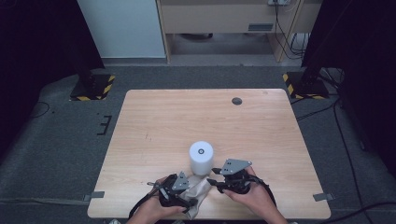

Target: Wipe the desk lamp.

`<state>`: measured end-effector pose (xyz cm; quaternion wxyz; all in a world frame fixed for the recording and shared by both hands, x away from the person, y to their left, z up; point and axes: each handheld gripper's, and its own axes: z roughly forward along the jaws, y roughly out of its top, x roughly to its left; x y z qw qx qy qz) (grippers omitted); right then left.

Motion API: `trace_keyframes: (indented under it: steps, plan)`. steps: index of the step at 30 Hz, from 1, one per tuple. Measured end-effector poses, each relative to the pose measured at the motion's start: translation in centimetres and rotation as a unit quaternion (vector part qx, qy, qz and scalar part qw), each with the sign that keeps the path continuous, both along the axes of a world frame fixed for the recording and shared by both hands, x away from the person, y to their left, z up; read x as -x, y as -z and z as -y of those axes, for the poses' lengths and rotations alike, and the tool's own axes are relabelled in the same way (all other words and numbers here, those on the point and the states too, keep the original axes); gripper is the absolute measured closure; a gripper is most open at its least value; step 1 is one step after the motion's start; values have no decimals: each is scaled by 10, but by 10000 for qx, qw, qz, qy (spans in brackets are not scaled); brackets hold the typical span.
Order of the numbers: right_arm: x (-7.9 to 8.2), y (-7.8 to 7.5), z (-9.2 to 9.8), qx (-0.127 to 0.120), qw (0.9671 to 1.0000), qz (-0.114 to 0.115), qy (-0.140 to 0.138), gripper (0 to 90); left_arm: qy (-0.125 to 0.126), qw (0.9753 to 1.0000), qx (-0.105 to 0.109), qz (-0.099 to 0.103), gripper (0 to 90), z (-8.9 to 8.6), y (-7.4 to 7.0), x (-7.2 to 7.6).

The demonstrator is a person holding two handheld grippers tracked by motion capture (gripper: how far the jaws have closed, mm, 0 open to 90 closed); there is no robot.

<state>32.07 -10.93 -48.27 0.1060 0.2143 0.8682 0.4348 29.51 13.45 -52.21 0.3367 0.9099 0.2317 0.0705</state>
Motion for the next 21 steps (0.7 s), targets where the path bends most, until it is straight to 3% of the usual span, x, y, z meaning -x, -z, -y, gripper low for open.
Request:
trace_keyframes:
  steps: [2,5,12,16,21]
  plan:
    - [-1,-1,2,-27,10000,-1,37,540,3,10000,0,34,247,-2,-1,-1]
    - [-1,-3,3,-68,10000,28,64,536,17,10000,40,39,368,-5,-2,-2]
    - [-2,-6,7,-110,9998,76,128,516,109,9999,-14,51,740,-9,-6,-6]
    - [-3,-9,10,-239,9994,100,221,505,81,10000,51,-14,795,-13,-7,-11]
    - [-5,-18,10,-391,9985,163,334,444,-95,9997,179,105,811,-31,-17,-17]
